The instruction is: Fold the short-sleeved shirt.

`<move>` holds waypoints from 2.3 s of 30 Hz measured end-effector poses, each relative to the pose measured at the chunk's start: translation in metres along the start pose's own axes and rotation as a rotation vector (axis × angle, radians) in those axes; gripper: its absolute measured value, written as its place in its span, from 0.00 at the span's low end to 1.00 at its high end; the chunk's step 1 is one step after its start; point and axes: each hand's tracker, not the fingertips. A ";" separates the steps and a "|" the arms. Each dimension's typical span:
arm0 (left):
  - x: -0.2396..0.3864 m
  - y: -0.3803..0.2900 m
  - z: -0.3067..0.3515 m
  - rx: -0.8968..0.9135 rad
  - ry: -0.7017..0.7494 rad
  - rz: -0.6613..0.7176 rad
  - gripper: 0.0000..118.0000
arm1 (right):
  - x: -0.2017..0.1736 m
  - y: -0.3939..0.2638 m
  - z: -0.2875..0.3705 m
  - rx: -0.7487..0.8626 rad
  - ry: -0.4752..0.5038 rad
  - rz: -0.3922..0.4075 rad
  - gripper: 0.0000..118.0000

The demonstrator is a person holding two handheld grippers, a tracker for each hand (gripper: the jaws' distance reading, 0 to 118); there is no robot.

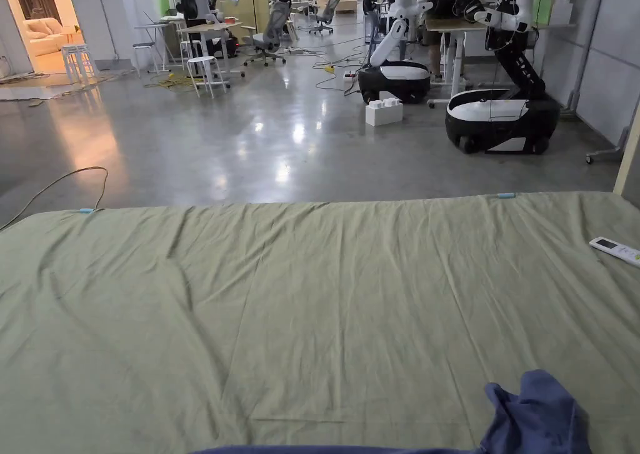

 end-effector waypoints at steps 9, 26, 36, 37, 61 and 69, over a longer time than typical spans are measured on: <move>0.005 -0.003 -0.012 -0.050 -0.026 -0.022 0.01 | 0.000 -0.007 -0.003 -0.037 -0.009 0.005 0.00; -0.083 -0.114 -0.277 -0.665 -0.019 0.213 0.57 | 0.015 -0.033 -0.005 -0.142 -0.029 -0.073 0.00; -0.067 -0.195 -0.330 -0.905 0.076 0.075 0.14 | 0.041 -0.048 0.008 -0.237 -0.142 -0.160 0.00; -0.064 -0.194 -0.333 -0.918 0.066 0.067 0.10 | 0.047 -0.052 0.009 -0.245 -0.146 -0.163 0.00; -0.074 -0.196 -0.364 -1.121 0.103 0.215 0.09 | 0.204 -0.122 -0.306 -0.874 -0.358 -0.050 0.58; -0.046 -0.181 -0.330 -0.996 -0.013 -0.124 0.07 | 0.191 -0.091 -0.265 -0.710 -0.276 -0.093 0.01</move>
